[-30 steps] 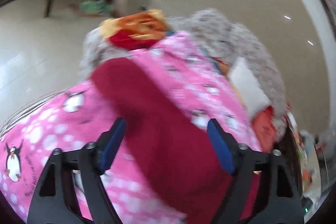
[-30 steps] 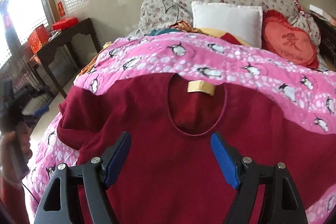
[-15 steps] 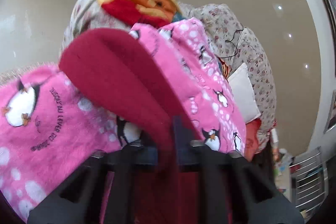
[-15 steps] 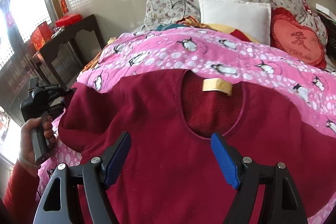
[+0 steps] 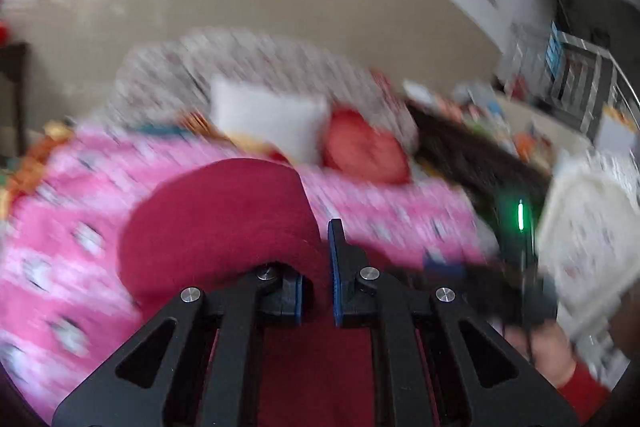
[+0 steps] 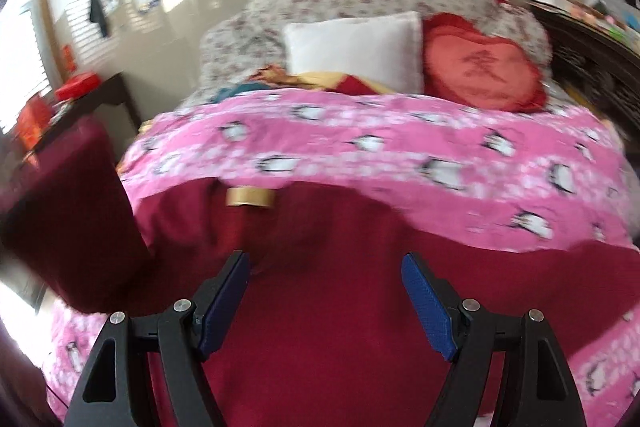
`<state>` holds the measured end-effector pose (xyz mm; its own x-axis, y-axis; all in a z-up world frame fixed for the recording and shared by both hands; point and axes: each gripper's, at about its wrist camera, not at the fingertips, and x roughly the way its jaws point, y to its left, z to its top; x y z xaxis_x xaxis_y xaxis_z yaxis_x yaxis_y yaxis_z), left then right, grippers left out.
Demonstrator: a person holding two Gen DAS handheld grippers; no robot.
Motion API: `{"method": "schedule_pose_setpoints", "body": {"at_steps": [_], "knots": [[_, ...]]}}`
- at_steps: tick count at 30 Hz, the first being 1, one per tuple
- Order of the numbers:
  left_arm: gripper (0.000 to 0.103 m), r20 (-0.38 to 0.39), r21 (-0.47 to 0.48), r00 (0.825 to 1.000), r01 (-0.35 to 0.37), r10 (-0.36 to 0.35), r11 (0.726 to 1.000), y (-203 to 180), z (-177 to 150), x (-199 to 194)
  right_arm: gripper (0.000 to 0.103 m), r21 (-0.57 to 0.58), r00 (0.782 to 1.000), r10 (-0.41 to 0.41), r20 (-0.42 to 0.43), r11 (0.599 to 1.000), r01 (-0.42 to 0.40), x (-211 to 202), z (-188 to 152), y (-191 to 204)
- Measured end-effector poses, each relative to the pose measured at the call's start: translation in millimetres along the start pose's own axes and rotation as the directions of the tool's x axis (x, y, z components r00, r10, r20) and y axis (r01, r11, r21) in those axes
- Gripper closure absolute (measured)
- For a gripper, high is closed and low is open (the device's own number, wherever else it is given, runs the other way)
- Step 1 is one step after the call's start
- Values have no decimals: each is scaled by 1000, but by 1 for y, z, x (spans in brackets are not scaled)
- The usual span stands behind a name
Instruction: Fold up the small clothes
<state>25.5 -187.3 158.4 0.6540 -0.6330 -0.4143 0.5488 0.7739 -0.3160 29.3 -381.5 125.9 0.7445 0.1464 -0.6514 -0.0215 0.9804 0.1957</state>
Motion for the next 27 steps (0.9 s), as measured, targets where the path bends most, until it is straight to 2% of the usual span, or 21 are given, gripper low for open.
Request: {"method": "schedule_pose_setpoints", "body": {"at_steps": [2, 3, 5, 6, 7, 11, 14, 15, 17, 18, 19, 21, 22, 25, 27], "knots": [[95, -117, 26, 993, 29, -26, 999, -18, -29, 39, 27, 31, 999, -37, -9, 999, 37, -1, -2, -22], [91, -193, 26, 979, 65, -59, 998, -24, -44, 58, 27, 53, 998, -55, -17, 997, 55, -1, -4, -34], [65, -296, 31, 949, 122, -107, 992, -35, -64, 81, 27, 88, 997, -63, -33, 994, 66, -1, -10, -52], [43, -321, 43, 939, 145, -124, 988, -42, -71, 84, 27, 96, 998, -61, -36, 993, 64, -1, -13, -58], [33, -333, 58, 932, 169, -140, 984, -49, -77, 82, 26, 103, 998, -55, -42, 993, 59, -1, -15, -62], [32, -341, 74, 920, 230, -192, 970, -56, -70, 50, 26, 92, 998, -28, -55, 995, 33, -1, -24, -63], [32, -293, 69, 935, 227, -198, 971, -39, -59, 11, 26, 45, 998, 32, -52, 999, -30, -8, -30, -46], [31, -277, 83, 943, 212, -182, 974, -31, -58, -1, 26, 19, 998, 48, -51, 999, -47, -9, -31, -36], [19, -238, 129, 964, 155, -121, 980, -13, -57, -24, 26, -79, 994, 98, -52, 992, -102, -14, -35, -6], [12, -240, 147, 966, 137, -99, 980, -7, -61, -33, 26, -119, 992, 111, -57, 986, -117, -14, -37, 7], [11, -259, 154, 961, 143, -100, 978, -4, -66, -39, 26, -157, 991, 120, -63, 979, -129, -14, -39, 21], [12, -321, 134, 940, 166, -115, 977, 7, -79, -41, 26, -201, 986, 145, -78, 967, -158, -11, -41, 49], [12, -340, 124, 935, 153, -103, 980, 12, -85, -43, 26, -212, 982, 164, -89, 961, -180, -9, -41, 61], [12, -316, 96, 944, 130, -93, 987, 25, -92, -51, 26, -243, 976, 180, -123, 948, -205, 2, -46, 91], [12, -283, 97, 959, 56, -26, 994, 36, -91, -55, 26, -272, 974, 166, -155, 940, -204, 16, -52, 109]]}}
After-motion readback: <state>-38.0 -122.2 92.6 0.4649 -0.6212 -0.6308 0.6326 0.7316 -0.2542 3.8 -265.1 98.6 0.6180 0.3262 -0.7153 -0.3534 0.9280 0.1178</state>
